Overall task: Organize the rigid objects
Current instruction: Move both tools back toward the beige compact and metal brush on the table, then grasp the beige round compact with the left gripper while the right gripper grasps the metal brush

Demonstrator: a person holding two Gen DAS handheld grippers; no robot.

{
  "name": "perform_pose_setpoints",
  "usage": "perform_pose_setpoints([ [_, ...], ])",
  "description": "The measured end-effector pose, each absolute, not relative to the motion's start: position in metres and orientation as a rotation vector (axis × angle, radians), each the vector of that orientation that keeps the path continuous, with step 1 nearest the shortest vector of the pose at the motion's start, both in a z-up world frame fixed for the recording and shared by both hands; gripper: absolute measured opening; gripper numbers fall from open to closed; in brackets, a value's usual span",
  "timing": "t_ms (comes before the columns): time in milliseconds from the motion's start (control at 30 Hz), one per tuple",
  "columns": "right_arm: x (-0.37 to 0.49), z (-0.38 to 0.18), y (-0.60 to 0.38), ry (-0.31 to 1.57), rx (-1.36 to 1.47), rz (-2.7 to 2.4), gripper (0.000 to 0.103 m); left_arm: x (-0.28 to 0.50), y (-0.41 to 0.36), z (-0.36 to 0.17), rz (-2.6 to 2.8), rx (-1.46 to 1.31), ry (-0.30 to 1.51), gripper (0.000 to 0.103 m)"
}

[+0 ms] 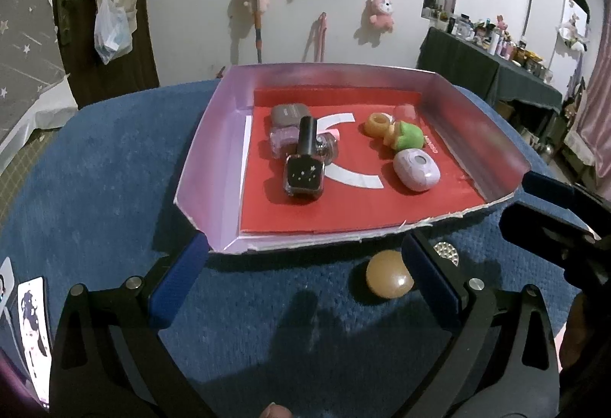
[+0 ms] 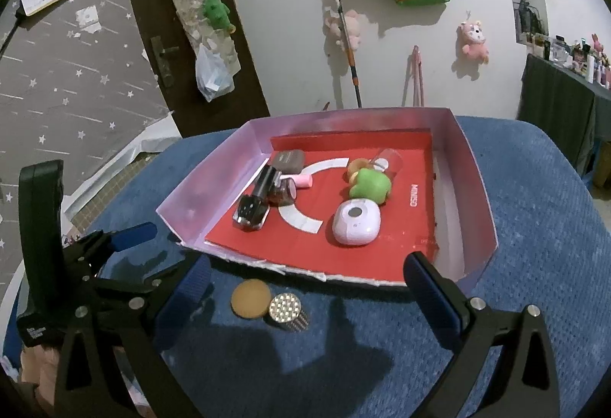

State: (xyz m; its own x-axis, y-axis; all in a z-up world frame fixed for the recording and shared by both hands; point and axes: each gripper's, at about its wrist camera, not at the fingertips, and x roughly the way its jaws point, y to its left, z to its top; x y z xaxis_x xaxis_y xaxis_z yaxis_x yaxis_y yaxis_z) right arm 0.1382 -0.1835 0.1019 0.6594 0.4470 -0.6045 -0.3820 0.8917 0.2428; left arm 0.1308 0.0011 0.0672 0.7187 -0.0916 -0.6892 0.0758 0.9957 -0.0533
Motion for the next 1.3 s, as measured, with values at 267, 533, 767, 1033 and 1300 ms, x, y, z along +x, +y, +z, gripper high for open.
perform_pose_setpoints([
  [267, 0.132, 0.087, -0.182, 0.756, 0.106, 0.473, 0.103, 0.123, 0.004, 0.055, -0.093, -0.015, 0.791, 0.103],
  [533, 0.129, 0.072, -0.181, 0.808, 0.1, 0.478, 0.098, 0.119, 0.0, 0.046, -0.099, 0.004, 0.814, 0.103],
  [767, 0.131, 0.063, -0.177, 0.832, 0.075, 0.479, 0.08, 0.115, -0.011, 0.041, -0.13, 0.032, 0.819, 0.101],
  [1033, 0.136, 0.062, -0.185, 0.843, 0.11, 0.464, 0.075, 0.122, -0.027, 0.032, -0.183, 0.061, 0.845, 0.096],
  [1300, 0.136, 0.059, -0.186, 0.856, 0.113, 0.477, 0.075, 0.139, -0.04, 0.022, -0.165, 0.108, 0.899, 0.09],
])
